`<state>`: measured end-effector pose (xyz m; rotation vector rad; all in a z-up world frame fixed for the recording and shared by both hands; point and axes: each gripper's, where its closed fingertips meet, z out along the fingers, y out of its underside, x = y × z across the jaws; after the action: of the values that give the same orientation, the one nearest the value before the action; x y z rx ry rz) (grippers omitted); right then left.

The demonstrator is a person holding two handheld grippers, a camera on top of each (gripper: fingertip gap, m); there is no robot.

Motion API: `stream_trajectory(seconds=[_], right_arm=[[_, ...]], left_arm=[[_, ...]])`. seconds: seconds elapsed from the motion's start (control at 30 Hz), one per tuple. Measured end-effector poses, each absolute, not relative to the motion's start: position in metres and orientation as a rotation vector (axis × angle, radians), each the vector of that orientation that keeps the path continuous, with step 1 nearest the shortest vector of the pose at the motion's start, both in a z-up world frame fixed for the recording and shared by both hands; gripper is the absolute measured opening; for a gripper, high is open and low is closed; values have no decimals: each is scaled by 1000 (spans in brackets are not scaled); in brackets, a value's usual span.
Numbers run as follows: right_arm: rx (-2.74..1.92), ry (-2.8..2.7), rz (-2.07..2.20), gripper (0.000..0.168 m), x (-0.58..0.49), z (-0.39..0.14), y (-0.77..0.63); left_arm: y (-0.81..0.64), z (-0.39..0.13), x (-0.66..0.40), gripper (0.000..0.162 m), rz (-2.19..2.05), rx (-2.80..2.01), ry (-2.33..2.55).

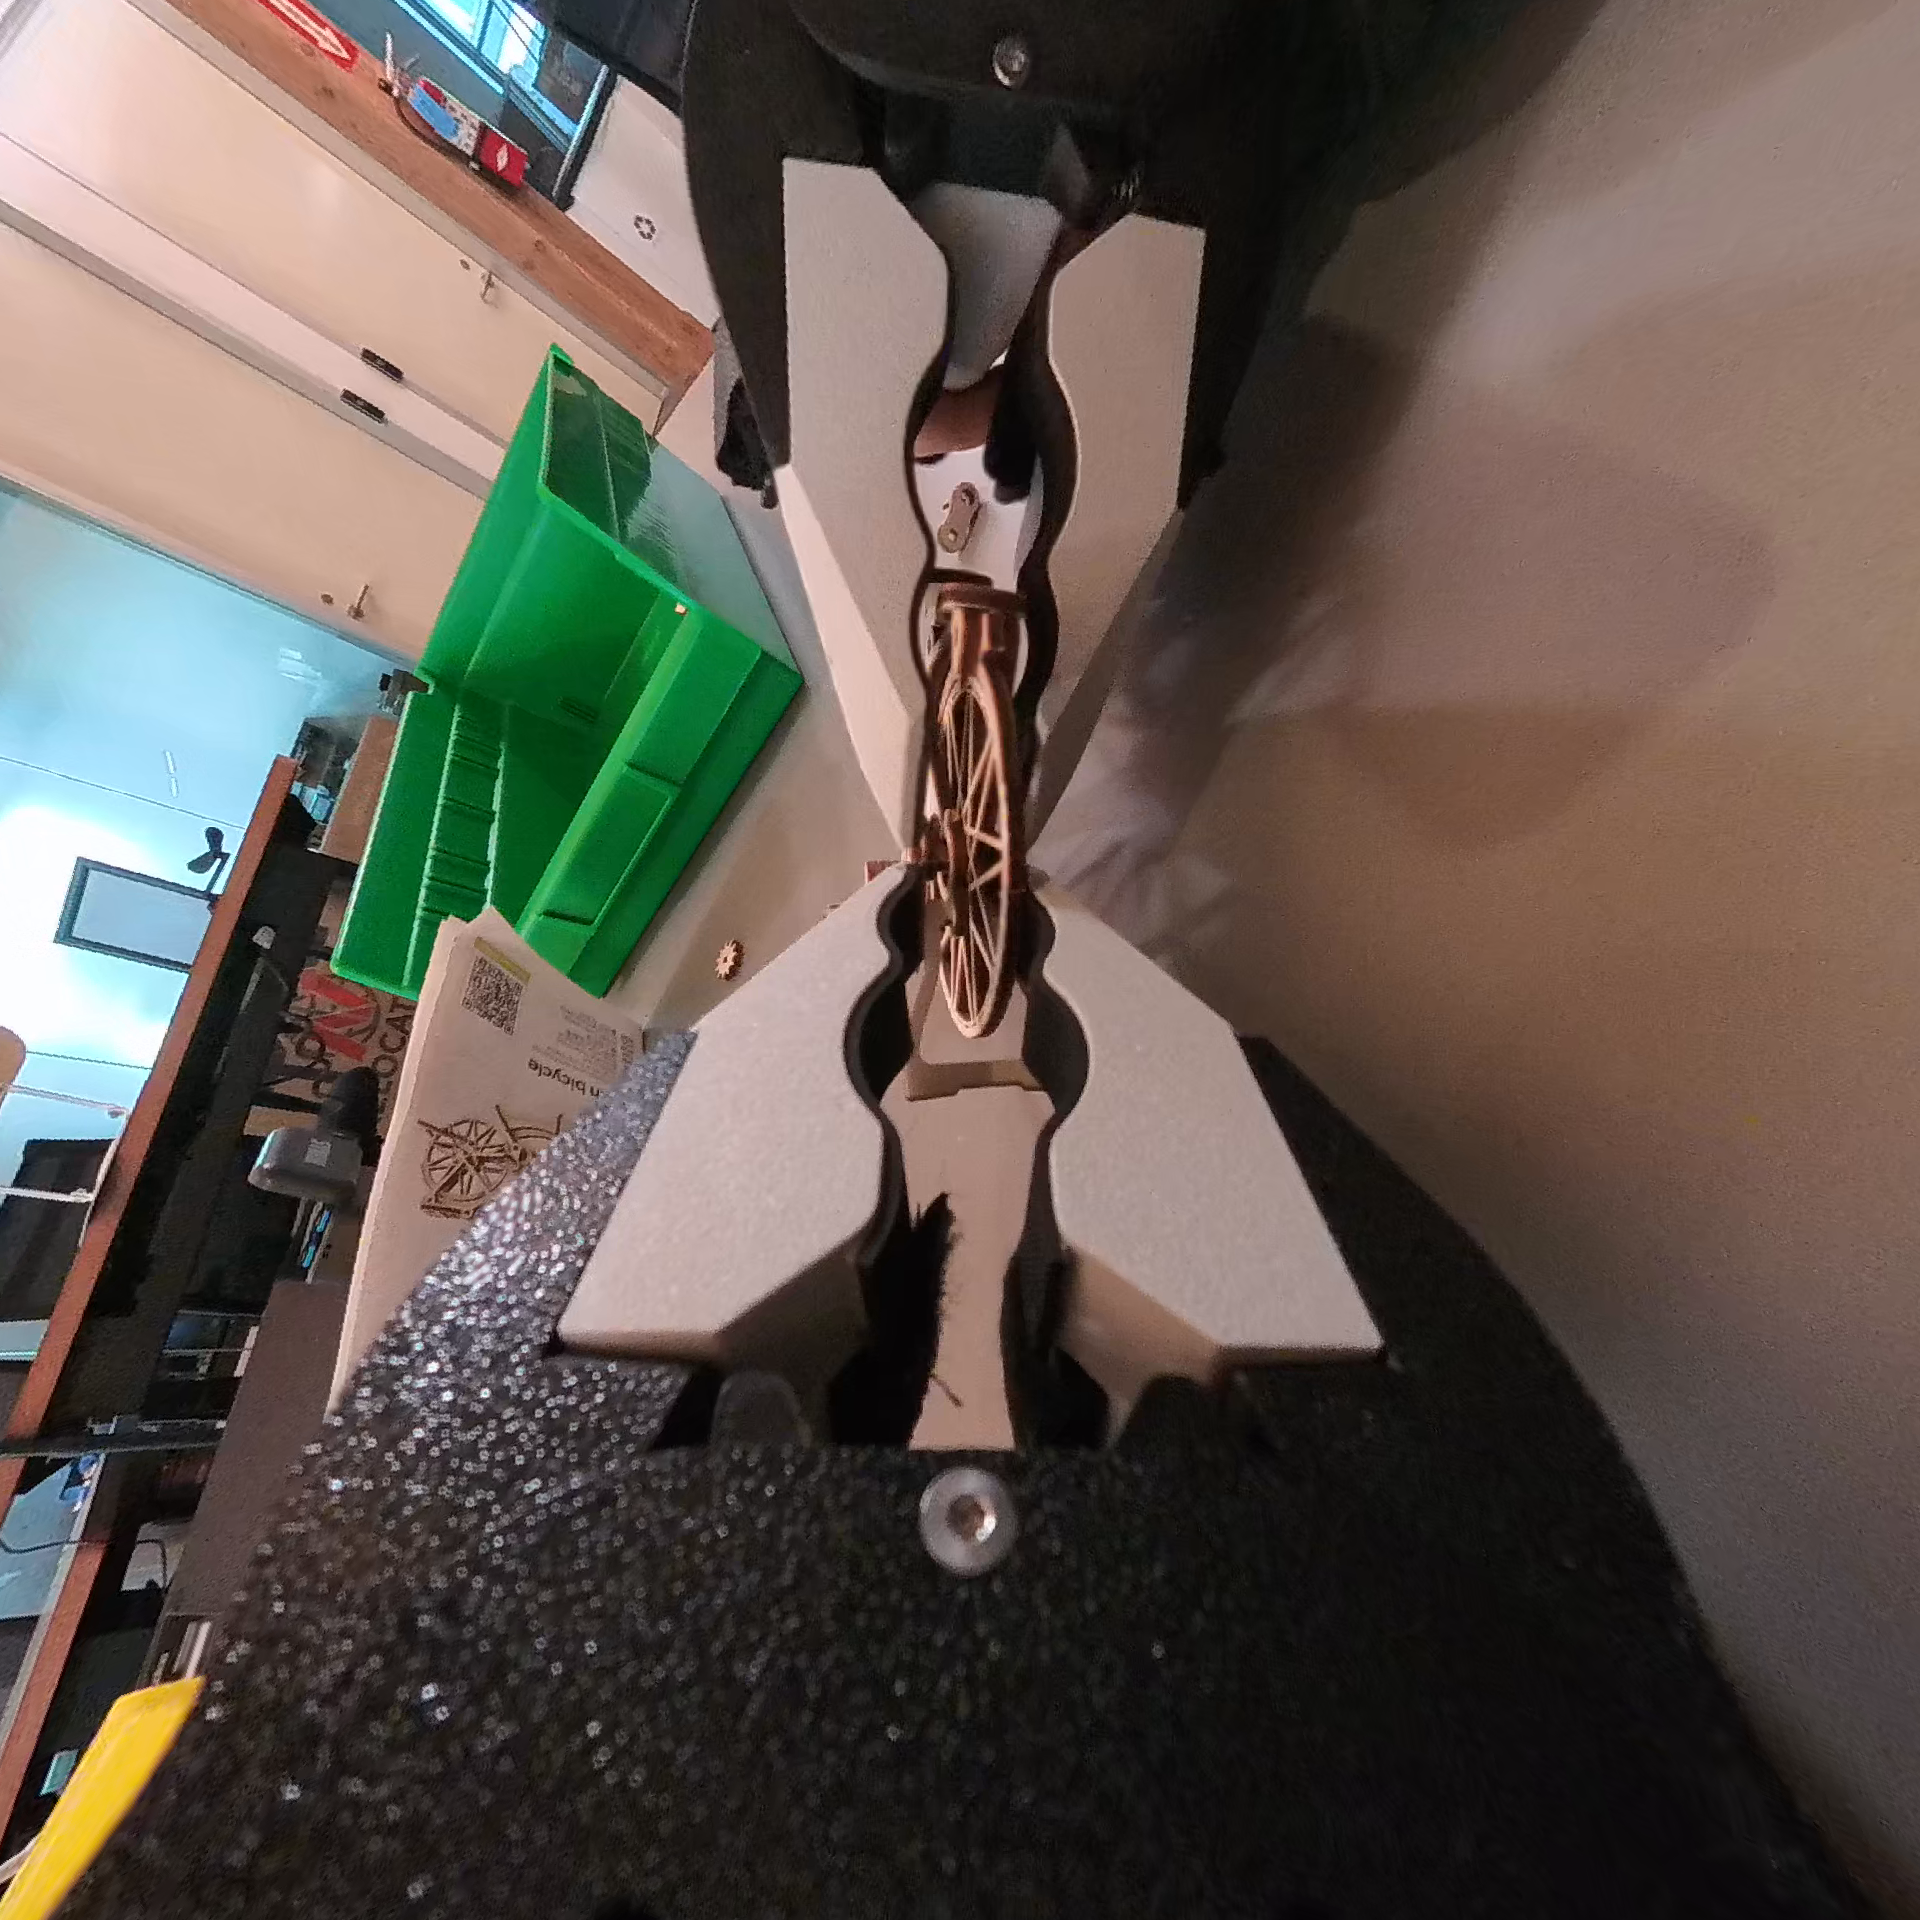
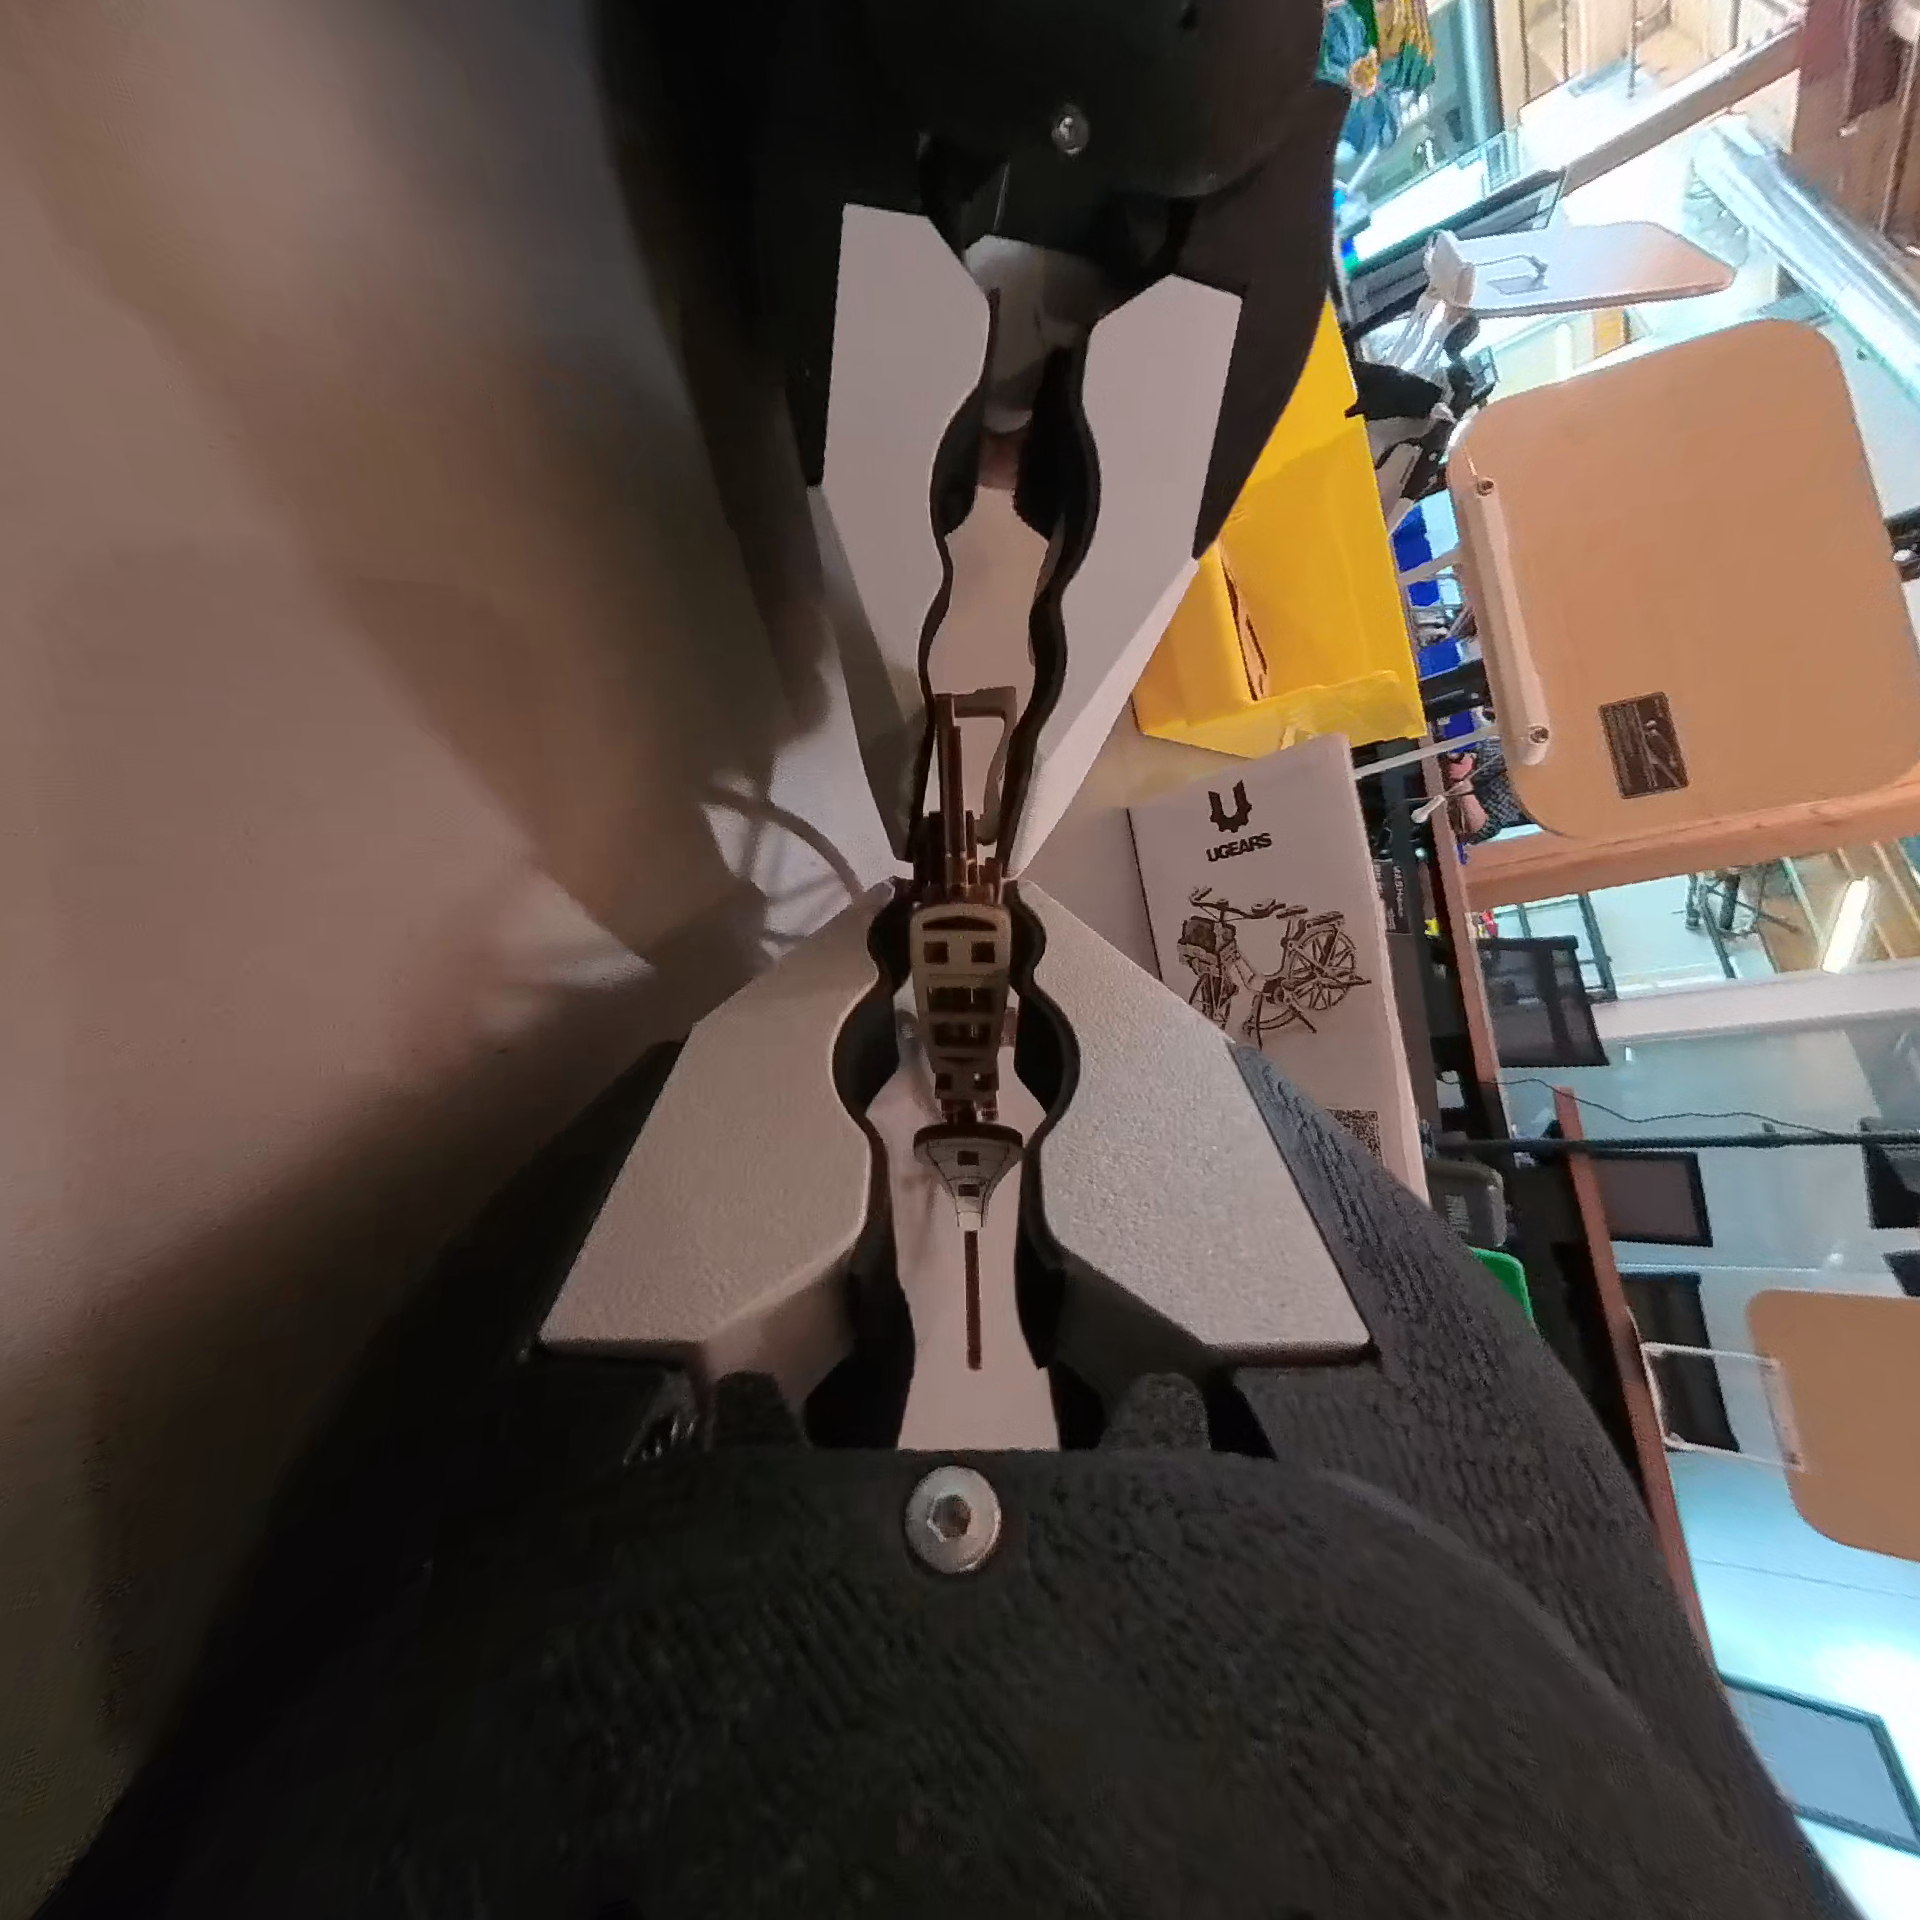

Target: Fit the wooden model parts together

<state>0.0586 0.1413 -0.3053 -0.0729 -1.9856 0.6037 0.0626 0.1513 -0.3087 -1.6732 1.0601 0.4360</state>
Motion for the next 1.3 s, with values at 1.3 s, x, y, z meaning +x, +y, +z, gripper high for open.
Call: stream_trajectory(seconds=[1.3], right_arm=[[-167, -2007, 513, 55, 51, -310, 145]], left_arm=[[156, -306, 44, 14, 527, -1752, 953]])
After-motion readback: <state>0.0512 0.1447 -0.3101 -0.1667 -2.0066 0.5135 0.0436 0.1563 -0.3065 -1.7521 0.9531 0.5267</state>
